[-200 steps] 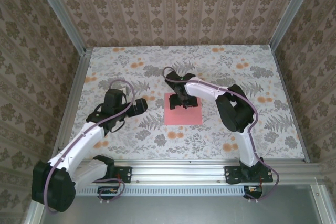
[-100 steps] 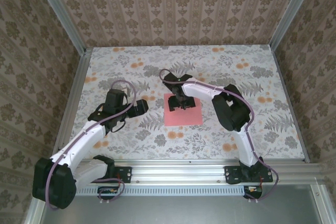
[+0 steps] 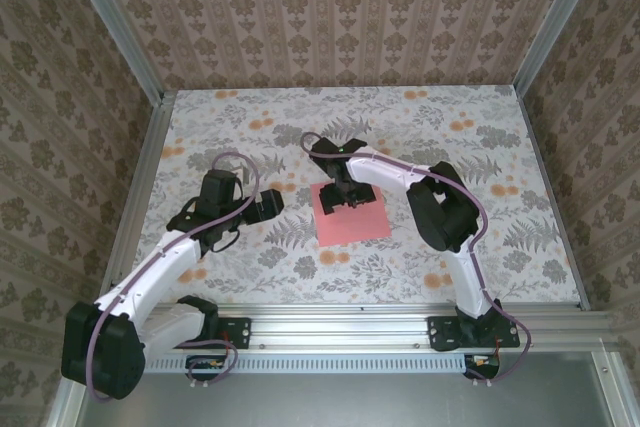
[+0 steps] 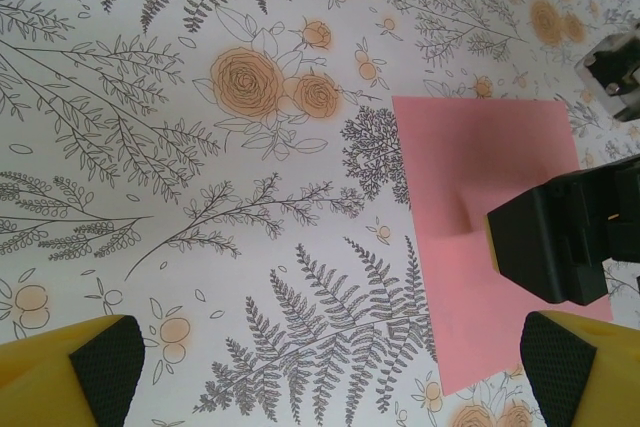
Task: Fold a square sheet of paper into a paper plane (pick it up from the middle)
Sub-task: Fold the square sheet of paper in half at the center of the table.
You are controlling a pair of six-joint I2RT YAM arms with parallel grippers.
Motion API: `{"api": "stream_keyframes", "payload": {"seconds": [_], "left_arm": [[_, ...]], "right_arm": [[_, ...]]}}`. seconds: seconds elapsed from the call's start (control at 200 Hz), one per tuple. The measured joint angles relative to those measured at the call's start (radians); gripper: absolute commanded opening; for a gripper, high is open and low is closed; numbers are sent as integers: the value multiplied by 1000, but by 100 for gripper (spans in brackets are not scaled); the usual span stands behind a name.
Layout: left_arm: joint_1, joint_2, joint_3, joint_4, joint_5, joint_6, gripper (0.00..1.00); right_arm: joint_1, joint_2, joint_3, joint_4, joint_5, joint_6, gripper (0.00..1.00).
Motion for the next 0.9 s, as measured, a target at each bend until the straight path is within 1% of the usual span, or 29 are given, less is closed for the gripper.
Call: {"api": "stream_keyframes", "payload": {"seconds": [0.265,0.455,0.72,0.78,0.9], "left_arm": [[0,6,0,0,5,0,100],[0,7,0,0,5,0,100],[0,19,1,0,17,0,100],[0,24,1,0,21,0,100],[0,24,1,0,27,0,100]], "right_arm": [[0,16,6,-1,2,26,90],[-1,24,-23,20,-11,50,90],[-8,17,-45,50,-45,68,80],[-7,14,-48,54,-48,68,76],[-7,14,-48,59,-53,65,70]]}}
